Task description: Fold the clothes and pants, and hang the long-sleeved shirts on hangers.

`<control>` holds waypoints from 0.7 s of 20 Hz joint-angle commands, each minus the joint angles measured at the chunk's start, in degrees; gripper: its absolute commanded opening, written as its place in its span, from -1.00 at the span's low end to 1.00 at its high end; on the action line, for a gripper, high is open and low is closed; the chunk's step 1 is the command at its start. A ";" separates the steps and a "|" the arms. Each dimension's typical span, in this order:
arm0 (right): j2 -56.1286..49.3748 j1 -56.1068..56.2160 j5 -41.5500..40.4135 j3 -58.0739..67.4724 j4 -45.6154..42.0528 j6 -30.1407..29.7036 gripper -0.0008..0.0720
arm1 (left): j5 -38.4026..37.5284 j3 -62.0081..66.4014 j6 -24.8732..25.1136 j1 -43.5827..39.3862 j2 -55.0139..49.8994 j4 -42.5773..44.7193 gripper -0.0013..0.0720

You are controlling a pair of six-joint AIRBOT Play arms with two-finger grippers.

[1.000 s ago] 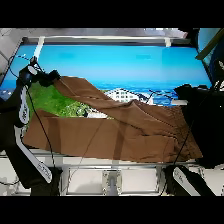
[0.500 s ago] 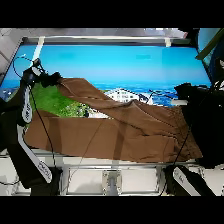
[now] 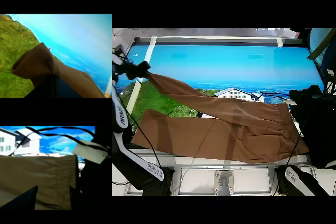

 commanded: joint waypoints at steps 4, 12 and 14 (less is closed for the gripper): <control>-18.25 -0.61 -2.23 -0.15 1.90 -0.74 0.37 | -10.03 0.20 2.16 2.01 2.49 0.17 -0.93; -36.63 4.00 -7.63 12.09 3.72 -3.37 0.37 | -11.43 0.20 2.12 1.53 2.49 0.15 -0.93; -38.93 4.72 -6.27 12.55 5.70 -6.23 0.37 | -11.69 0.20 2.08 1.49 2.49 0.15 -0.93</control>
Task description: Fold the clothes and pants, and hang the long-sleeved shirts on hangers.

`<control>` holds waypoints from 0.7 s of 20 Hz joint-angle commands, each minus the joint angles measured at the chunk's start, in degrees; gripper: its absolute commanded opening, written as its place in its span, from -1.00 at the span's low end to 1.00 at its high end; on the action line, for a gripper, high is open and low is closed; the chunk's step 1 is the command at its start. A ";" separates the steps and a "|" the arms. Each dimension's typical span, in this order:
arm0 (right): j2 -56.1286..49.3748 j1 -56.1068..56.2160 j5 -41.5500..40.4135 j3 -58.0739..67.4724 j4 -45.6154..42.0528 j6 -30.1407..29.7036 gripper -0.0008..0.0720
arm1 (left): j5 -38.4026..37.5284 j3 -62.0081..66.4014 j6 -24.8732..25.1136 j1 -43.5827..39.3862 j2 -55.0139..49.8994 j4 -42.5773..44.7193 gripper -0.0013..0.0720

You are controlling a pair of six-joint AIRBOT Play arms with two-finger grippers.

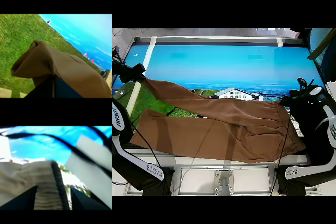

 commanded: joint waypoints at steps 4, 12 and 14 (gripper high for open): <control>-5.77 3.17 2.38 2.58 4.55 -6.97 -0.36 | -2.45 0.07 0.00 -0.04 0.04 0.00 -0.93; 0.39 3.43 17.55 10.58 -0.11 -7.10 -0.91 | -10.86 0.15 0.33 0.76 6.21 10.75 -0.94; 5.84 3.43 19.87 11.32 -0.68 -7.10 -0.91 | -18.95 1.22 2.69 -0.17 9.55 21.99 -0.94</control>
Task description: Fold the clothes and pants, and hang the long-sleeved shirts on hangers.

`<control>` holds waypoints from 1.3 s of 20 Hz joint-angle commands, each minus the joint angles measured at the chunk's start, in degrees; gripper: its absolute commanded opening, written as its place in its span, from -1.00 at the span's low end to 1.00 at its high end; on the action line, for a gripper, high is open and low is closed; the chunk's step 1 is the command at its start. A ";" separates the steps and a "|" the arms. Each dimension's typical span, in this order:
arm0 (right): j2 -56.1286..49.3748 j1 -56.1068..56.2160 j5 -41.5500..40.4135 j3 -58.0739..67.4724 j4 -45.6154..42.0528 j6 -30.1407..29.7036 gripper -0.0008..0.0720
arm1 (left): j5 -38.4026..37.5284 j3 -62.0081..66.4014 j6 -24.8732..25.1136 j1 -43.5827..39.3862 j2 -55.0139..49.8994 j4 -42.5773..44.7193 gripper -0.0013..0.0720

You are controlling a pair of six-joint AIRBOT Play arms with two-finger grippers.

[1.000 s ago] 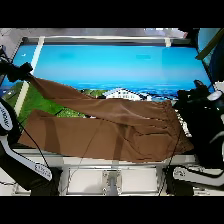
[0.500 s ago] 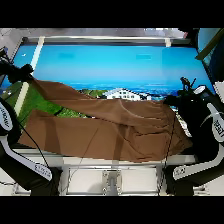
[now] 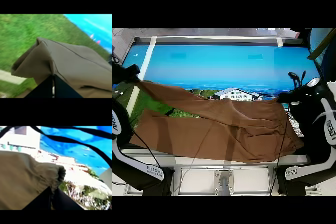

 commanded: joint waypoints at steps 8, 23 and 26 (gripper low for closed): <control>16.94 -3.17 -2.54 1.90 -2.47 6.05 -0.91 | -6.71 2.36 10.16 -9.22 2.49 29.92 -0.94; -5.01 -0.59 -31.87 1.90 1.51 25.92 -0.92 | 31.43 2.38 -13.40 -12.15 -19.04 31.10 -0.94; -6.03 -0.15 -32.85 1.90 1.68 25.90 -0.91 | 35.17 2.36 -13.62 -13.22 -19.52 28.85 -0.93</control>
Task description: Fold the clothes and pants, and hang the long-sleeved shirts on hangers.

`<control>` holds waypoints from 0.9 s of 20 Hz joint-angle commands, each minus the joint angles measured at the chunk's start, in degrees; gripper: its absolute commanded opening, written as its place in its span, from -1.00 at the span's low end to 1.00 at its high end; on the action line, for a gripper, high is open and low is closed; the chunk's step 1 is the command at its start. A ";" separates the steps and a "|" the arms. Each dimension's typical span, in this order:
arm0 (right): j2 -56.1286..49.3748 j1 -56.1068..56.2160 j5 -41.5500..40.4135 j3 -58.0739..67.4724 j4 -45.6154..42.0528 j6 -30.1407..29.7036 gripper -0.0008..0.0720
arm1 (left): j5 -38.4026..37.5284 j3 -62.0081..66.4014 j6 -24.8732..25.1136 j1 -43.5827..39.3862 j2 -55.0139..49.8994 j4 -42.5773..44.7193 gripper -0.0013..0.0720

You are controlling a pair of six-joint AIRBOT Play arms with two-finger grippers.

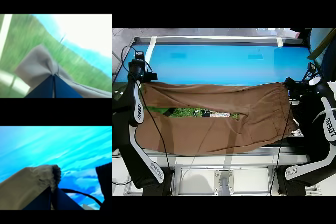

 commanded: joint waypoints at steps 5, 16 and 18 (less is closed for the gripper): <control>-1.09 0.35 -4.59 1.11 2.54 3.02 -0.45 | 2.19 -0.04 -3.04 -0.52 0.70 -1.55 0.98; 17.92 -12.28 31.95 4.72 -7.34 -5.20 0.36 | -33.16 -14.21 1.33 20.33 21.62 -14.27 0.19; 24.30 -15.72 33.90 -2.84 -5.51 -8.33 0.36 | -32.17 -24.48 2.14 24.92 25.99 -20.57 0.19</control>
